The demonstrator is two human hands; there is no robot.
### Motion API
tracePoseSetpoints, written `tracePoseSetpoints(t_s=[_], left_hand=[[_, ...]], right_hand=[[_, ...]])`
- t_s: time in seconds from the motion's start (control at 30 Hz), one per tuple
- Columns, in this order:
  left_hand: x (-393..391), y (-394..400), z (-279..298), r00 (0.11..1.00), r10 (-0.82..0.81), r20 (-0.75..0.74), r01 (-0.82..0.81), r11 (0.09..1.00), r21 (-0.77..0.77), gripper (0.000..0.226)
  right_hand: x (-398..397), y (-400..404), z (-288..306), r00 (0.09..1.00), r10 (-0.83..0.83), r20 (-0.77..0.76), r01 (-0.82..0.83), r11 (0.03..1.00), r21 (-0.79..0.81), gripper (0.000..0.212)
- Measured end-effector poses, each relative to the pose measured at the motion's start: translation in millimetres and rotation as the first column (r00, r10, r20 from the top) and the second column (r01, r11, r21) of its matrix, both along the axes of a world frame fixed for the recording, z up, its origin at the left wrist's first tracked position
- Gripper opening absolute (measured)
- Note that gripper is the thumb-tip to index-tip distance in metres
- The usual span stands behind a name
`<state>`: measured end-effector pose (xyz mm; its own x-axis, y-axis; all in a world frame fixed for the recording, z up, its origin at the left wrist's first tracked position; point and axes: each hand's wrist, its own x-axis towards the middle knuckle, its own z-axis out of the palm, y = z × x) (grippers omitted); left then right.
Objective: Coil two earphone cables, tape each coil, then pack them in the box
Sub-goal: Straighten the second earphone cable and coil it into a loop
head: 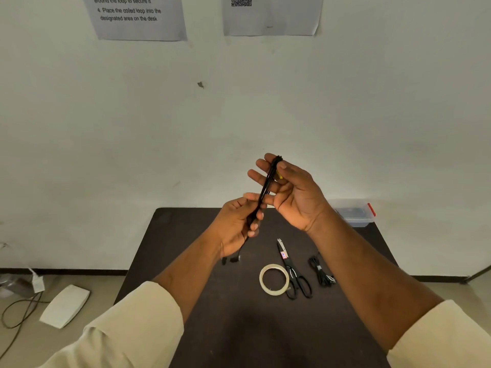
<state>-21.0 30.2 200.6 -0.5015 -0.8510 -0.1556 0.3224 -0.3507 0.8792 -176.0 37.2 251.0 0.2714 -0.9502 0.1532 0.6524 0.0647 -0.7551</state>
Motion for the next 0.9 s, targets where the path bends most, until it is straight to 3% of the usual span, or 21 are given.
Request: tracePoseSetpoints(t_s=[0.13, 0.2, 0.3, 0.4, 0.47, 0.53, 0.63, 0.7, 0.8, 0.9], left_hand=[[5.7, 3.1, -3.8, 0.996, 0.011, 0.091, -0.008, 1.000, -0.028, 0.025], [10.0, 5.1, -4.4, 0.962, 0.020, 0.274, 0.009, 0.994, -0.104, 0.024], [15.1, 8.8, -1.9, 0.834, 0.085, 0.545, 0.067, 0.965, -0.254, 0.023], [23.6, 5.5, 14.0, 0.702, 0.182, 0.689, 0.160, 0.902, -0.401, 0.019], [31.5, -0.1, 30.8, 0.566, 0.257, 0.783, 0.308, 0.815, -0.490, 0.015], [37.4, -4.7, 49.5, 0.447, 0.312, 0.838, 0.443, 0.737, -0.511, 0.013], [38.5, -9.6, 73.1, 0.371, 0.334, 0.866, 0.580, 0.645, -0.497, 0.012], [36.6, -11.8, 83.9, 0.397, 0.343, 0.851, 0.611, 0.593, -0.524, 0.011], [35.6, -14.6, 91.4, 0.529, 0.321, 0.785, 0.581, 0.537, -0.612, 0.005], [37.2, -20.0, 87.7, 0.685, 0.257, 0.682, 0.437, 0.604, -0.666, 0.006]], right_hand=[[1.8, -4.2, -6.8, 0.987, -0.162, -0.008, 0.162, 0.987, -0.001, 0.024], [-1.3, -7.6, -9.2, 0.965, -0.252, -0.069, 0.251, 0.968, -0.028, 0.022], [-6.4, -11.5, -14.1, 0.912, -0.326, -0.249, 0.306, 0.945, -0.119, 0.020], [-6.6, -9.4, -26.0, 0.756, -0.329, -0.566, 0.198, 0.939, -0.282, 0.024], [-7.9, -6.8, -34.4, 0.642, -0.285, -0.711, 0.104, 0.952, -0.288, 0.020], [-9.1, -4.7, -38.7, 0.575, -0.233, -0.785, 0.056, 0.967, -0.247, 0.016], [-4.9, -0.9, -39.1, 0.552, -0.175, -0.815, 0.037, 0.982, -0.186, 0.020], [-1.7, 1.7, -36.5, 0.574, -0.137, -0.807, 0.032, 0.989, -0.145, 0.016], [-1.7, 6.4, -30.8, 0.665, 0.012, -0.747, -0.031, 0.999, -0.012, 0.013], [-4.2, 10.4, -25.3, 0.759, 0.139, -0.637, -0.138, 0.989, 0.053, 0.019]])
